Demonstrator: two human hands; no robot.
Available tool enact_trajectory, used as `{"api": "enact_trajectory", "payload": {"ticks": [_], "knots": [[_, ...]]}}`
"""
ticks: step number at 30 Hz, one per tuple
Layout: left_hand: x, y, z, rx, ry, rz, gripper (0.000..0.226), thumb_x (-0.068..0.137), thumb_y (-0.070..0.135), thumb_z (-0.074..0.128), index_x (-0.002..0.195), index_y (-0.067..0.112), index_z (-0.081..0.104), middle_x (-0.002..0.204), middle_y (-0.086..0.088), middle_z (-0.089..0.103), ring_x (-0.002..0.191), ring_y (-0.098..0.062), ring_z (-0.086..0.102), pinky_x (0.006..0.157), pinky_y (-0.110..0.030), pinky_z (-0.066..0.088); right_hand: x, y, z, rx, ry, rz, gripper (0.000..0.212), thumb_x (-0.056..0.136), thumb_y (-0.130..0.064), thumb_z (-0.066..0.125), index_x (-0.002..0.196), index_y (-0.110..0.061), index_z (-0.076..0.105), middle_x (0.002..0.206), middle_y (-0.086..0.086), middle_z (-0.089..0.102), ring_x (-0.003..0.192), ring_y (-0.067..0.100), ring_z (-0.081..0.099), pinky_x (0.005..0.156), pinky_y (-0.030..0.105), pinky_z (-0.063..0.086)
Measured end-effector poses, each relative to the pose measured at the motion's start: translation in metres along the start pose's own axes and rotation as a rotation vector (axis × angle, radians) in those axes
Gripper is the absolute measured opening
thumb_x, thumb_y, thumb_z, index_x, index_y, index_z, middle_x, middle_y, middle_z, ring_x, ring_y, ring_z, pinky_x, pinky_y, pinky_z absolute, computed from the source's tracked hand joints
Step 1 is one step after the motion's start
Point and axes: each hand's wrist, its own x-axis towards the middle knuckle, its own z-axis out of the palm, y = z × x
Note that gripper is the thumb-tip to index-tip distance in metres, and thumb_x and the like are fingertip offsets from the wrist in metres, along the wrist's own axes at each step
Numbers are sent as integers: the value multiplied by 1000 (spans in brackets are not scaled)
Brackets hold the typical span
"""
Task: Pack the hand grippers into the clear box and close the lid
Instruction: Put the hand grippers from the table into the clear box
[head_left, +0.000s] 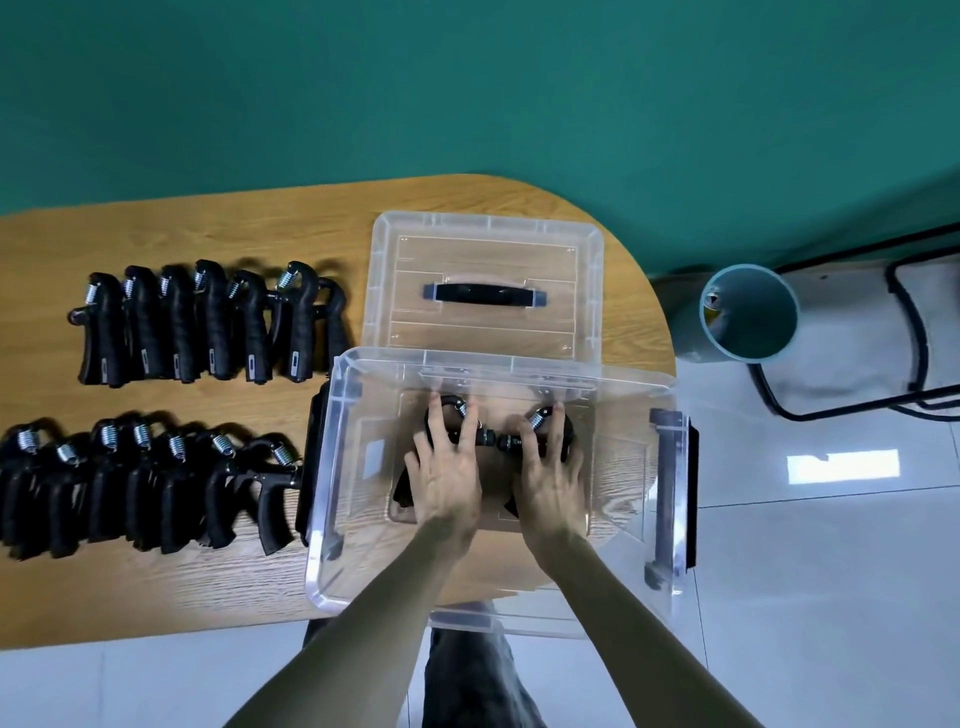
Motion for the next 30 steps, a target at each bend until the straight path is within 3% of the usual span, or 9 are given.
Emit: {"api": "enact_trajectory", "payload": {"ticks": [3,7,10,12,17,20,23,27,30], "knots": [[2,-1,1,-11,1,-7,119,82,-17,57,158,42,-13,165,-13,-14,122,-30,38,101,-47,43,2,4,3,-29,17,-16,96,77,4,65,149,-35,16,160,7,-30,134,46,24,99,59,44],[-4,-3,-4,-43,30,-9,104,95,1,56,157,42,-18,167,-14,-16,122,-33,41,99,-48,45,4,5,1,-157,120,1,75,87,-24,68,150,-27,26,165,17,-5,146,47,3,114,62,13],[-15,-5,-20,-78,42,17,79,104,29,45,160,34,-11,169,-11,-14,139,-38,30,106,-53,40,-7,2,-14,-164,190,15,68,89,-31,65,148,-17,34,160,24,20,143,49,22,112,63,25],[-22,-5,-43,-61,68,39,75,102,35,42,162,25,-2,169,-11,3,138,-34,34,107,-50,39,-19,-6,-30,-184,231,-11,67,87,-30,64,147,-14,38,155,25,31,136,50,34,108,61,32],[-44,-20,-103,16,167,124,68,100,42,23,162,18,8,156,-9,35,131,-25,42,106,-41,34,-46,-44,-71,-142,294,-86,63,93,-39,26,148,-13,40,150,27,39,136,49,37,107,60,38],[-55,-38,-128,-9,225,206,64,101,45,15,160,19,18,156,-6,39,133,-23,42,108,-41,36,-60,-74,-93,-154,302,-116,63,91,-40,41,148,-15,38,151,26,37,136,48,38,105,58,39],[-58,-60,-155,-42,261,206,65,102,47,12,159,18,23,158,-6,38,134,-24,42,106,-41,37,-71,-107,-110,-196,321,-147,53,92,-29,37,143,-14,42,145,27,45,126,47,49,95,56,47],[-63,-108,-190,-57,274,183,64,102,47,9,152,16,33,147,-7,49,123,-21,47,103,-39,39,-77,-158,-123,-255,282,-163,67,77,-15,75,138,-14,48,132,22,57,101,39,61,75,47,54],[-63,-148,-207,-67,290,193,67,101,50,6,147,17,41,137,-6,59,119,-21,54,101,-38,42,-84,-200,-124,-287,265,-186,61,85,-17,67,140,-17,40,123,18,57,93,34,58,69,44,51]]}}
